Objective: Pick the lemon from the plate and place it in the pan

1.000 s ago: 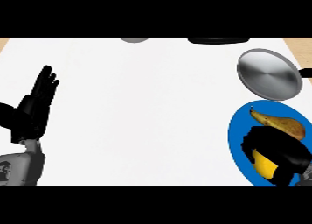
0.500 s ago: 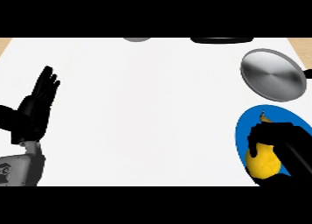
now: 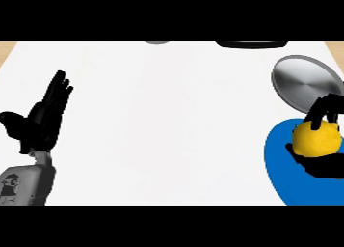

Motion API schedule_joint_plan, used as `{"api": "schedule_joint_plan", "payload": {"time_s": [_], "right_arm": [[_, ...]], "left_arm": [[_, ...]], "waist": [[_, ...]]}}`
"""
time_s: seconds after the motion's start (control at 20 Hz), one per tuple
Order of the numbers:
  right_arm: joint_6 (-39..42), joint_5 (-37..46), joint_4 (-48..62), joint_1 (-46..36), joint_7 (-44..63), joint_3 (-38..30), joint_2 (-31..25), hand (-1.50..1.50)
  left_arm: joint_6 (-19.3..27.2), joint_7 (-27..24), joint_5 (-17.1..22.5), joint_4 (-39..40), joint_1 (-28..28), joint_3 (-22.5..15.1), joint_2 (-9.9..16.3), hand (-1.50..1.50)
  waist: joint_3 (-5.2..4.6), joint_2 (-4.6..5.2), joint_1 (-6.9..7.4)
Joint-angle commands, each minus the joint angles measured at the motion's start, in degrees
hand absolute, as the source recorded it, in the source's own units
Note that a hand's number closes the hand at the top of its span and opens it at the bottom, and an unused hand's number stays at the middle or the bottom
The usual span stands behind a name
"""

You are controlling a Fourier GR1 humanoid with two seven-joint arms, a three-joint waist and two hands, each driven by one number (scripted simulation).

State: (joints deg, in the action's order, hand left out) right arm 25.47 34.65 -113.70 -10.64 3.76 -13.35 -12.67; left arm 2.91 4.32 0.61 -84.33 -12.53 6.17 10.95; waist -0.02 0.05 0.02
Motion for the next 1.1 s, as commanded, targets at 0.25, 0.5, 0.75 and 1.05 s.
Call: {"api": "schedule_joint_plan", "payload": {"time_s": [0.25, 0.5, 0.75, 1.05], "right_arm": [[-6.6, -1.1, 32.0, -16.5, -10.5, -12.2, -12.3, 1.50], [-15.9, 5.6, 52.2, -23.0, -20.8, -11.6, -17.8, 1.50], [-28.6, 11.3, 67.9, -29.4, -24.6, -12.2, -18.9, 1.50], [-32.9, 11.2, 82.3, -32.2, -32.4, -15.2, -23.4, 1.50]], "left_arm": [[0.4, -1.1, -1.0, 1.7, -1.6, -0.3, -0.7, 0.00], [-0.1, -0.2, -0.6, 2.5, -3.1, -0.7, -1.1, 0.00], [-0.1, -1.2, -1.7, 3.5, -4.4, -2.1, -1.7, 0.00], [-1.1, -1.6, -0.5, 2.8, -5.2, -1.3, -1.2, 0.00]], "waist": [[0.06, 0.36, 0.96], [0.11, 0.77, 1.96], [0.23, 1.71, 3.94], [0.39, 2.29, 5.11]]}}
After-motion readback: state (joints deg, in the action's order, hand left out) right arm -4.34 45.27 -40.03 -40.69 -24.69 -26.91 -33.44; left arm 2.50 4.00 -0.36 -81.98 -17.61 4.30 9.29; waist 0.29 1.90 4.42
